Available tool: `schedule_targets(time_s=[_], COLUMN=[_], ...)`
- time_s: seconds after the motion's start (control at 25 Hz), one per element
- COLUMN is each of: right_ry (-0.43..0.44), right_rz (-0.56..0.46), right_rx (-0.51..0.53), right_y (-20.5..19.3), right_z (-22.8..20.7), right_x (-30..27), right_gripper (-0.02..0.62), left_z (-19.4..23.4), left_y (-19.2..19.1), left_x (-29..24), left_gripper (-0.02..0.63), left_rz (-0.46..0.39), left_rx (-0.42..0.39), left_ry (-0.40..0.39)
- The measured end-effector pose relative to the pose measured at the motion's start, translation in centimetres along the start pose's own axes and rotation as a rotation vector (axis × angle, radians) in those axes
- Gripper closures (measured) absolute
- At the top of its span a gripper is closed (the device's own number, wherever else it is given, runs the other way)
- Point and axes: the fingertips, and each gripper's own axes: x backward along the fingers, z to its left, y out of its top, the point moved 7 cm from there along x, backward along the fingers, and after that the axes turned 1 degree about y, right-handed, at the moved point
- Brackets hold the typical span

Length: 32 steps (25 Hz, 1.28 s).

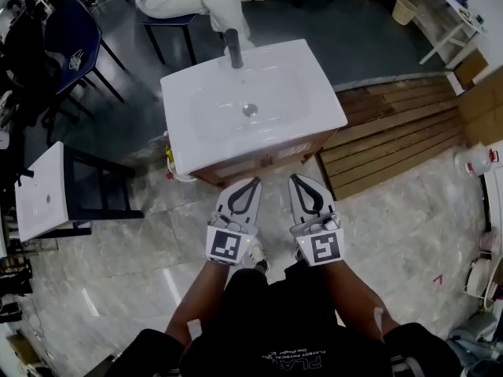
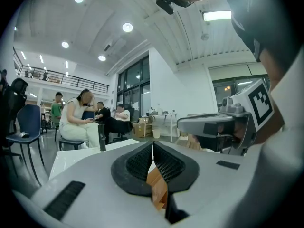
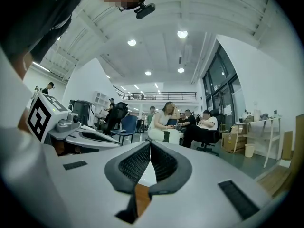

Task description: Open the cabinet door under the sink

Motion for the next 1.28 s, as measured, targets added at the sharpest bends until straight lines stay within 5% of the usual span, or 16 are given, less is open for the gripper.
schedule_targets(time_s=[0.32,0.52,0.76,1.08,1.28], right_ry=[0.007,-0.013,-0.004,0.018,0.045], right_rz=[0.025,0.046,0.078,0.107,0.126], right_rx=[-0.061,-0.085,-0.099,-0.124,-0.127], right_y=[-5.6,-11.4,-18.7,-27.1,-31.9], right_z=[-3.7,-4.9,-4.8,-4.9,-4.6], right_x=[-2.7,-3.6,-4.8,-5.5,-6.2], right_gripper=[0.571,0.571,0.571,0.571,0.571], left_z=[-0.3,-0.3,0.2,1.6,1.4], left_y=[-3.2,-8.7,-16.1,-26.4,-31.5], left_x=[-3.8,-5.5,-7.3,-9.2,-10.8], left_gripper=[0.581,0.582,0.581,0.581,0.581], left_rz=[0.002,0.083,0.071,0.154,0.211], left_rx=[0.112,0.074,0.184,0.162,0.059], left_ry=[0.106,0.171,0.269,0.339,0.280])
